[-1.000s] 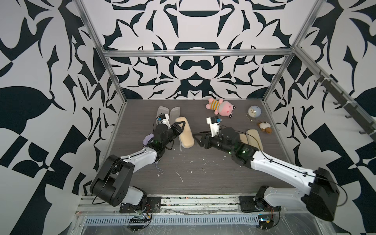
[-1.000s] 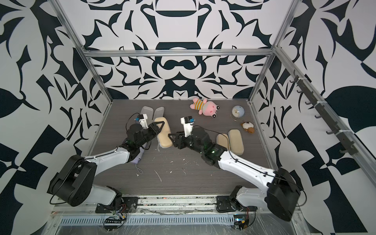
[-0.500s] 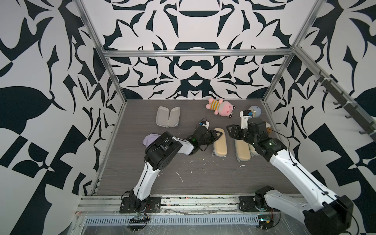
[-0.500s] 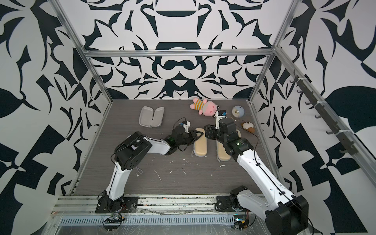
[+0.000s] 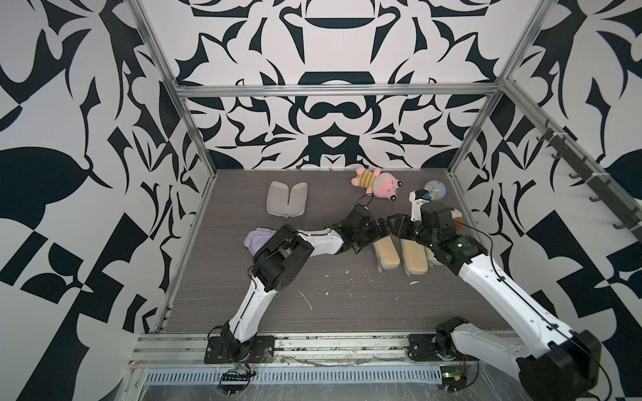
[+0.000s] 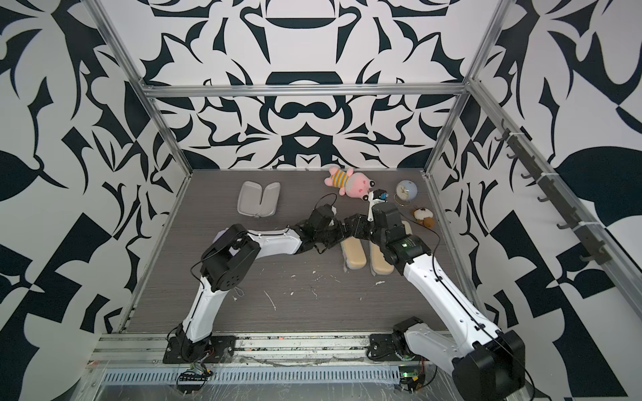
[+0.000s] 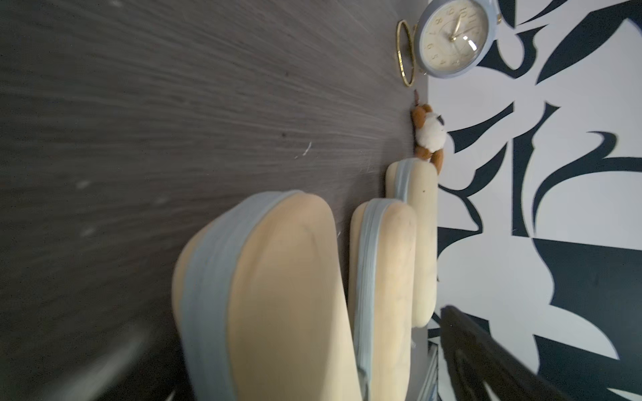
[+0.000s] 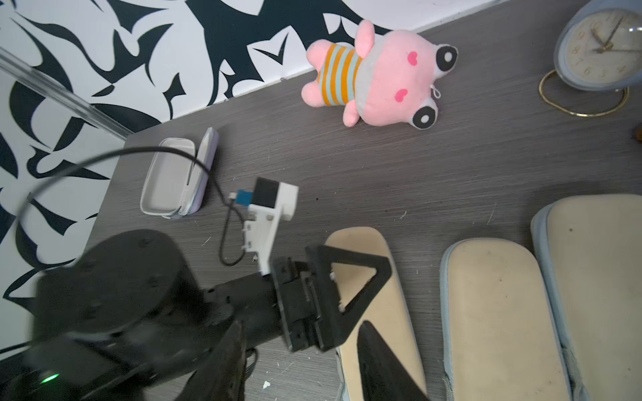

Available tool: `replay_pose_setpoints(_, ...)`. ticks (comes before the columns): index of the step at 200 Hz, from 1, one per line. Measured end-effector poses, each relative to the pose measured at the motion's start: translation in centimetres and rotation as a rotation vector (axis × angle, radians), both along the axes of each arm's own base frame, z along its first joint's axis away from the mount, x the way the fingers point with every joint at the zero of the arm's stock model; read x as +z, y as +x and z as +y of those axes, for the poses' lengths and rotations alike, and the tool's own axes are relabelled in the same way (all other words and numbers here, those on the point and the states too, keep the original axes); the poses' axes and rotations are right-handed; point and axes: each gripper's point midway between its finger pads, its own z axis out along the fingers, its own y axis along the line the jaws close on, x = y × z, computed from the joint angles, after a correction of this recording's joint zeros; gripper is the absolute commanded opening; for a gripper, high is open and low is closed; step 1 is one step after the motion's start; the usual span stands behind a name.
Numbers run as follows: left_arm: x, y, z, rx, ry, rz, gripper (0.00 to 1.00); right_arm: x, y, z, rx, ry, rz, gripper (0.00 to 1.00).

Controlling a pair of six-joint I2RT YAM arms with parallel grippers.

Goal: Put umbrellas into zippered umbrella sleeves
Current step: Place the umbrella sleeve at the center of the board, then pick up the umbrella sleeve at the center of the board.

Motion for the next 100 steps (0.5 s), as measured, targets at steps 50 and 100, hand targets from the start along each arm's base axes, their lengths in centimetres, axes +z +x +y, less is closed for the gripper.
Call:
replay_pose_setpoints(50, 8.3, 1.1, 9.7, 0.033, 0.182, -0.203, 1.00, -2.9, 2.8, 1.6, -0.070, -0.014, 0.146, 0.55)
replay_pose_setpoints(100, 15.2, 1.8, 25.7, 0.324, 0.358, -0.398, 1.00, -4.7, 6.3, 12.6, 0.079, -0.051, 0.208, 0.61)
